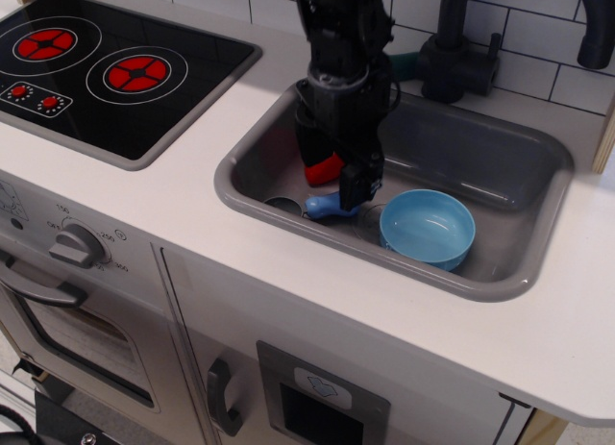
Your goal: Put spoon in bowl sink
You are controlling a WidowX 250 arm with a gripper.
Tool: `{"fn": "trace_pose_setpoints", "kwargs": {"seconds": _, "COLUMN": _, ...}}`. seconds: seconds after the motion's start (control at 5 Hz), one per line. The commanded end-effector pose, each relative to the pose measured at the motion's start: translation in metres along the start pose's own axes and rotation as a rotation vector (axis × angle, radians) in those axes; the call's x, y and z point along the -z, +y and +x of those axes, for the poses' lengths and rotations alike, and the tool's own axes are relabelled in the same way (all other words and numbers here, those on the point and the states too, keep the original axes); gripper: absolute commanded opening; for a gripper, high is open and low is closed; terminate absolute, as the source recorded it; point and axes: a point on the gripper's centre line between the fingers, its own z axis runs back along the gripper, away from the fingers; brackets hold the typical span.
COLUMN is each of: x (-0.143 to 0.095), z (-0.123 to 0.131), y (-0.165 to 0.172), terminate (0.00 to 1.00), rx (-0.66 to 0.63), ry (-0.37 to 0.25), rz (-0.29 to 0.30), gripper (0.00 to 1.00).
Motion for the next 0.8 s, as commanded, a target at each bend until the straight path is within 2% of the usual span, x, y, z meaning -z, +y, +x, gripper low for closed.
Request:
{"fn": "trace_pose_setpoints", "kwargs": {"seconds": 0.0, "x": 0.006, "z": 0.007, "y": 0.009, "terminate": 0.00, "rx": 0.016, "ry": -0.034, "rz": 0.059, "gripper": 1.00}}
{"fn": "trace_pose_setpoints", "kwargs": {"seconds": 0.6, "x": 0.026, "z": 0.012, "y": 0.005, "terminate": 0.00, "rx": 0.025, "ry": -0.022, "rz": 0.089, "gripper": 1.00}}
